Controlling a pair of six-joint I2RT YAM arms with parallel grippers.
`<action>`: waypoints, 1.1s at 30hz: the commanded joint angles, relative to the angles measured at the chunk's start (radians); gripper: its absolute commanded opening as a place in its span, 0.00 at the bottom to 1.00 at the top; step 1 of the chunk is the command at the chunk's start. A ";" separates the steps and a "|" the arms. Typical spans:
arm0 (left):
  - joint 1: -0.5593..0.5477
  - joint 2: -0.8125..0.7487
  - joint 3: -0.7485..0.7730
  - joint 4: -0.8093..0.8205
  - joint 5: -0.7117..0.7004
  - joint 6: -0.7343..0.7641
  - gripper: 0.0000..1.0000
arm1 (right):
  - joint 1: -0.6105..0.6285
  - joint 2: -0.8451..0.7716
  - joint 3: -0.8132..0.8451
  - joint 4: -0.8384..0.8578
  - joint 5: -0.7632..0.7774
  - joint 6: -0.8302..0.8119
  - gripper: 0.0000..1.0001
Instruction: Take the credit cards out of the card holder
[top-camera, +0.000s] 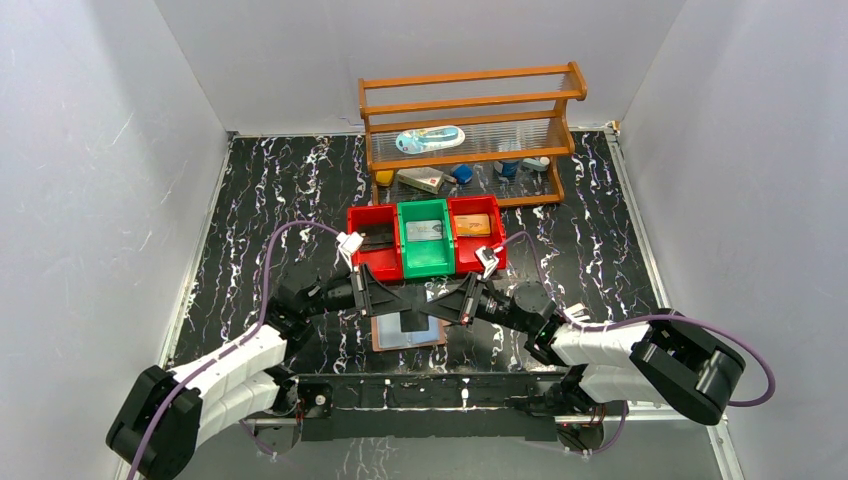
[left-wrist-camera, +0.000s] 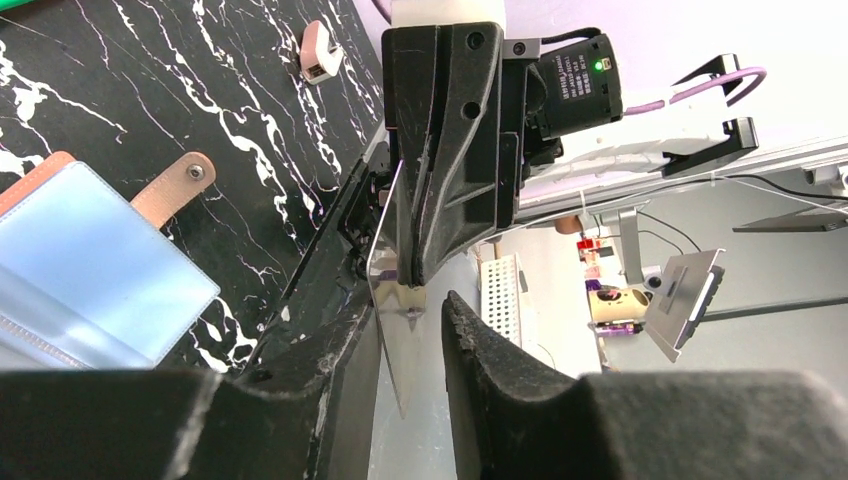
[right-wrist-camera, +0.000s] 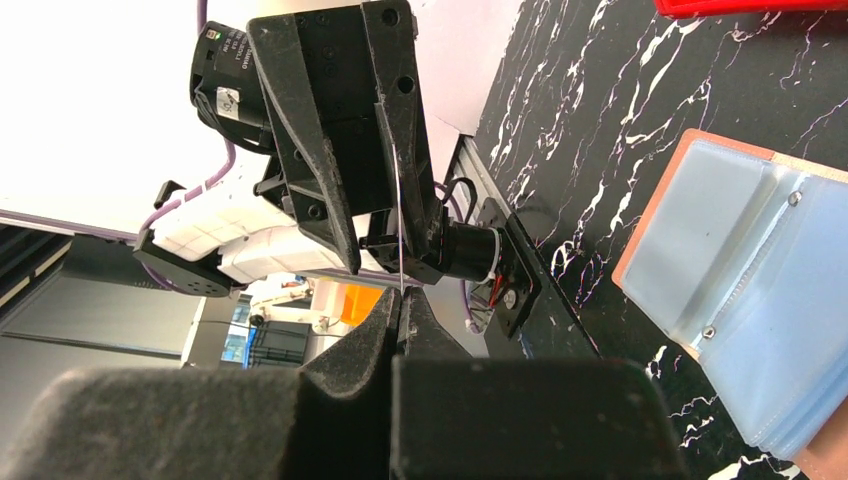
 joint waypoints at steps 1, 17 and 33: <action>0.006 -0.037 -0.019 0.050 0.047 -0.014 0.26 | -0.003 -0.015 -0.017 0.081 0.020 0.000 0.01; 0.004 -0.062 -0.014 0.049 0.107 0.001 0.00 | -0.003 0.033 -0.003 0.126 0.003 0.014 0.03; 0.001 -0.251 0.261 -0.825 -0.252 0.577 0.00 | -0.003 -0.199 -0.043 -0.241 0.176 -0.059 0.65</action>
